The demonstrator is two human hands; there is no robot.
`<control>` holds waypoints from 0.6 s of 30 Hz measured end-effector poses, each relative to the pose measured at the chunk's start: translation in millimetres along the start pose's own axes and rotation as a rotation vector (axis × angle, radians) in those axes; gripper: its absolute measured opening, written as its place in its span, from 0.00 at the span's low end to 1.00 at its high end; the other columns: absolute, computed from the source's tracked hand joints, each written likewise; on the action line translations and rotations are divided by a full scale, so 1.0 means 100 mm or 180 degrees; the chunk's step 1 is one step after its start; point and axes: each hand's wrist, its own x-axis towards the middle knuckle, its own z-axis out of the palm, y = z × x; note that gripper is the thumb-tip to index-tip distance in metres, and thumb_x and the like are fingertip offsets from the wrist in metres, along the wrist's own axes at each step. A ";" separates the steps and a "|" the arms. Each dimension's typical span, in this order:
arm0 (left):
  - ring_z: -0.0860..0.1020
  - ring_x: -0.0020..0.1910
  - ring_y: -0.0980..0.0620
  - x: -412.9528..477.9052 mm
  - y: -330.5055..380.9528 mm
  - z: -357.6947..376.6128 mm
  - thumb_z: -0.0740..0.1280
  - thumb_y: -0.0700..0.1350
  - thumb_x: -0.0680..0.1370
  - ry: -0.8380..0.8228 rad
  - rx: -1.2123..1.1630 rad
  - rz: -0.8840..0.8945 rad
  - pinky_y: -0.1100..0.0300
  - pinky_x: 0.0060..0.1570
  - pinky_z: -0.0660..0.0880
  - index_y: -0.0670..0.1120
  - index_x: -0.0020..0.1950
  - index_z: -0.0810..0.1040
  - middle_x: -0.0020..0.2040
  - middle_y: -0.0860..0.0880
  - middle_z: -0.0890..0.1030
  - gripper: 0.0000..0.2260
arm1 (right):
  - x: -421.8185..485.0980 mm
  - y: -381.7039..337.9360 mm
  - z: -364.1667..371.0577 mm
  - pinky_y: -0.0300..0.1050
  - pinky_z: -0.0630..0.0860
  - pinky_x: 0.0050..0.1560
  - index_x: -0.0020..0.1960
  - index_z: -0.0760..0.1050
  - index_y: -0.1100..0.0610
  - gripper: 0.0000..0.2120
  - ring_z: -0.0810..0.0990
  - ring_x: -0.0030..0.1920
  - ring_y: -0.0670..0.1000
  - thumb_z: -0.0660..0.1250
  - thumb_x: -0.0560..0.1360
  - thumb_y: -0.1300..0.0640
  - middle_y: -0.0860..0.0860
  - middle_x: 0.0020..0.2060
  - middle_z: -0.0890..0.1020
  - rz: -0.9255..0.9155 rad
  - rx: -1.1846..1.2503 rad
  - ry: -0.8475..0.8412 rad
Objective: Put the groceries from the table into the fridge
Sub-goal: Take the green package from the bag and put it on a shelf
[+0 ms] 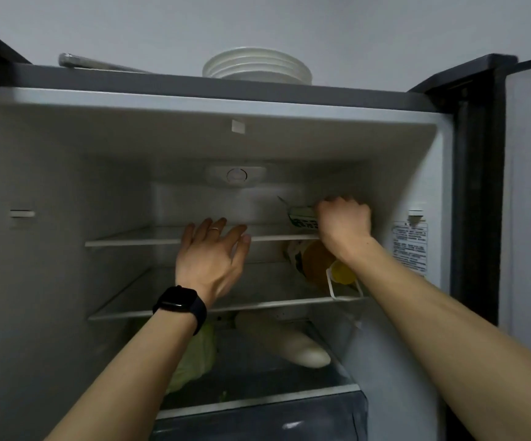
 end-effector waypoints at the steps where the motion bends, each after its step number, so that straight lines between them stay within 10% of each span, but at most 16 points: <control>1: 0.65 0.75 0.44 0.00 0.00 0.01 0.44 0.61 0.80 0.0018 0.0007 -0.0006 0.45 0.74 0.54 0.59 0.74 0.70 0.75 0.47 0.70 0.27 | 0.02 -0.01 0.01 0.49 0.69 0.45 0.64 0.74 0.56 0.13 0.77 0.56 0.57 0.65 0.79 0.57 0.56 0.55 0.78 0.0040 -0.0012 -0.0088; 8: 0.64 0.75 0.44 0.00 0.01 0.02 0.44 0.61 0.81 0.0077 0.0019 -0.0039 0.45 0.74 0.54 0.58 0.74 0.70 0.75 0.47 0.70 0.27 | 0.10 -0.06 0.02 0.48 0.72 0.45 0.62 0.76 0.57 0.13 0.79 0.54 0.59 0.66 0.79 0.52 0.57 0.54 0.79 0.0109 0.0565 -0.0275; 13: 0.68 0.73 0.43 0.01 0.01 0.08 0.46 0.61 0.81 0.0229 0.0035 -0.0057 0.44 0.73 0.57 0.56 0.72 0.73 0.73 0.47 0.73 0.26 | -0.13 0.03 0.26 0.54 0.68 0.65 0.67 0.76 0.46 0.23 0.74 0.64 0.58 0.59 0.77 0.36 0.51 0.60 0.82 0.0962 0.2284 0.0450; 18: 0.71 0.70 0.43 0.00 0.02 0.13 0.48 0.60 0.81 0.0382 0.0027 -0.0017 0.43 0.72 0.59 0.53 0.61 0.81 0.70 0.46 0.75 0.25 | -0.23 0.09 0.46 0.49 0.75 0.54 0.62 0.81 0.48 0.16 0.78 0.57 0.59 0.66 0.77 0.44 0.53 0.56 0.83 0.1177 0.2623 0.0705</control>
